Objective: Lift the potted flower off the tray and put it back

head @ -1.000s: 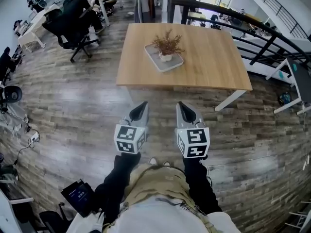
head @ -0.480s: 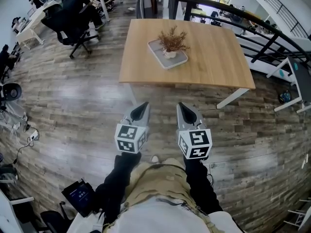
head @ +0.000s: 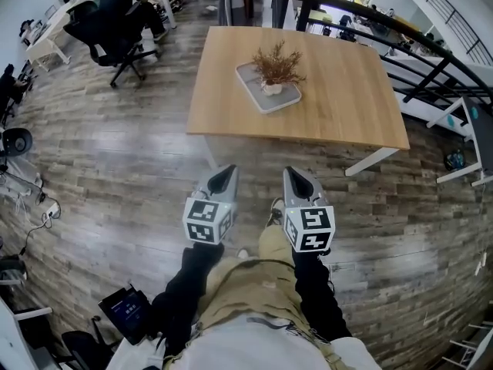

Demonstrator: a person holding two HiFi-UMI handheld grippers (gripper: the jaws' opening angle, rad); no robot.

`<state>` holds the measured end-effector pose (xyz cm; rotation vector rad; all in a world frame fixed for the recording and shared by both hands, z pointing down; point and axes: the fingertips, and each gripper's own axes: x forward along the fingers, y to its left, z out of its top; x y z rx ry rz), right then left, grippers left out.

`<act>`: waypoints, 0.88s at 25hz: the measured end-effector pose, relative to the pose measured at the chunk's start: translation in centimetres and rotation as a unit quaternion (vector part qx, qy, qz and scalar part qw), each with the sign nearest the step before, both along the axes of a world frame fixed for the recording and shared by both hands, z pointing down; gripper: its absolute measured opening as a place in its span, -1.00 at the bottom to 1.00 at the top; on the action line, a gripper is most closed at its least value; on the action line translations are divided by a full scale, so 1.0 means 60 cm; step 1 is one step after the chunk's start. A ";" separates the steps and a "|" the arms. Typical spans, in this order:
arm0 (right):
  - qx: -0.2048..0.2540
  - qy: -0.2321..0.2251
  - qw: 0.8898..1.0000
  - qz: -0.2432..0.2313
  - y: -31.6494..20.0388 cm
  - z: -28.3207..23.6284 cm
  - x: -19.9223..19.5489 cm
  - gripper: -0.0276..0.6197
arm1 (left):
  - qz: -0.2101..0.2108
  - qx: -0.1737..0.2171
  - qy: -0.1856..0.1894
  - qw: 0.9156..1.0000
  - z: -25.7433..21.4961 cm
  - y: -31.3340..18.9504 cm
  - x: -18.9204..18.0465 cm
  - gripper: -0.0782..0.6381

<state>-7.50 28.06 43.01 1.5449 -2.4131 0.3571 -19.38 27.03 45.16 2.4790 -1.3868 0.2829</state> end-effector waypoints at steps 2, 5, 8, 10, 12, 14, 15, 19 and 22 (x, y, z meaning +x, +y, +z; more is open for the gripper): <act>-0.003 -0.002 1.000 -0.005 -0.041 0.012 0.014 -0.91 | -0.006 -0.003 -0.003 1.000 0.011 -0.038 0.013 -0.78; -0.004 -0.009 1.000 -0.014 -0.126 0.026 0.039 -0.91 | -0.015 -0.004 -0.009 1.000 0.021 -0.115 0.039 -0.78; -0.003 -0.015 1.000 -0.018 -0.219 0.025 0.066 -0.91 | -0.018 -0.002 -0.015 1.000 0.021 -0.198 0.068 -0.78; 0.001 -0.014 1.000 -0.026 -0.280 0.015 0.087 -0.91 | -0.024 -0.001 -0.018 1.000 0.015 -0.256 0.091 -0.78; 0.000 -0.016 0.999 -0.033 -0.340 0.010 0.115 -0.91 | -0.029 -0.004 -0.023 0.999 0.015 -0.312 0.119 -0.78; -0.006 -0.018 0.999 -0.037 -0.396 0.011 0.144 -0.91 | -0.030 -0.011 -0.028 0.999 0.022 -0.364 0.152 -0.78; -0.008 -0.018 0.999 -0.040 -0.422 0.013 0.156 -0.91 | -0.030 -0.016 -0.031 0.999 0.028 -0.388 0.166 -0.78; -0.018 -0.014 0.998 -0.053 -0.512 0.019 0.193 -0.90 | -0.037 -0.032 -0.039 0.998 0.053 -0.468 0.213 -0.78; -0.032 -0.009 0.998 -0.061 -0.567 0.039 0.221 -0.90 | -0.042 -0.054 -0.043 0.997 0.085 -0.512 0.247 -0.78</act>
